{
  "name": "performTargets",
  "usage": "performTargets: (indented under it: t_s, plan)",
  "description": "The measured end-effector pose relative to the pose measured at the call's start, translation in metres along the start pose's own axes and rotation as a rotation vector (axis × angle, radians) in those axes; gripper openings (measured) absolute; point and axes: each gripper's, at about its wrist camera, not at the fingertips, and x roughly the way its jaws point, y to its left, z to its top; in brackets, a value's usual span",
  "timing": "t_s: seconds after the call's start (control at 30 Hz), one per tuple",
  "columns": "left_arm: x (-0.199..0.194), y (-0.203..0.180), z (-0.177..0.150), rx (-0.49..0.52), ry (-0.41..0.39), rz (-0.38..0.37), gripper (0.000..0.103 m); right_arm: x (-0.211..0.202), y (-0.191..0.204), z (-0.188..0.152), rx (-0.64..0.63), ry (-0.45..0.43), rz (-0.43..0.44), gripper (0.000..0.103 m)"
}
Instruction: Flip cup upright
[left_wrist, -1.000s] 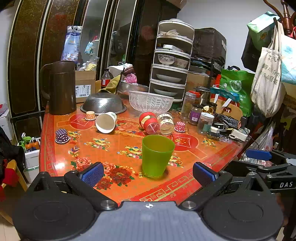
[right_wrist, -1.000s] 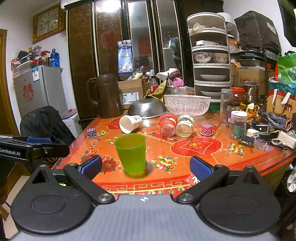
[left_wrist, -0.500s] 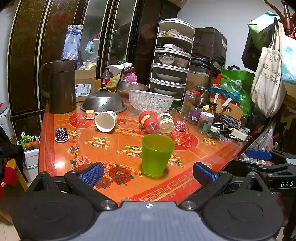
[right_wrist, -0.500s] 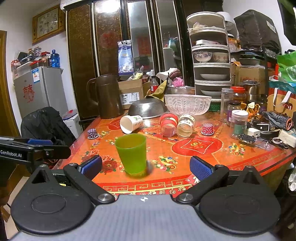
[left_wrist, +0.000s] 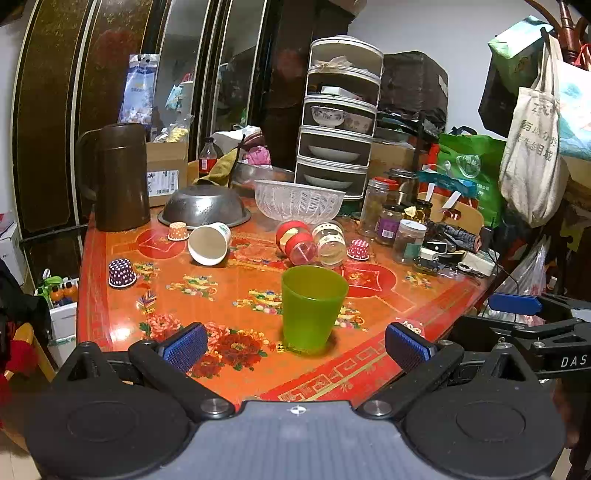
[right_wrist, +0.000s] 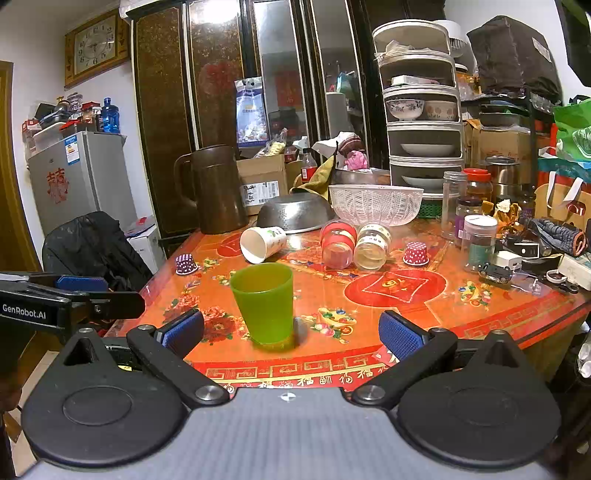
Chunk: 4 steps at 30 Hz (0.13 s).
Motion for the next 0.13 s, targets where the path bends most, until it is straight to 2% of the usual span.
performTargets:
  t_s: [0.13]
  plan:
    - [0.0, 0.0005, -0.0009, 0.004, -0.017, 0.009, 0.103, 0.0018, 0.0006, -0.0006, -0.003, -0.001, 0.007, 0.102]
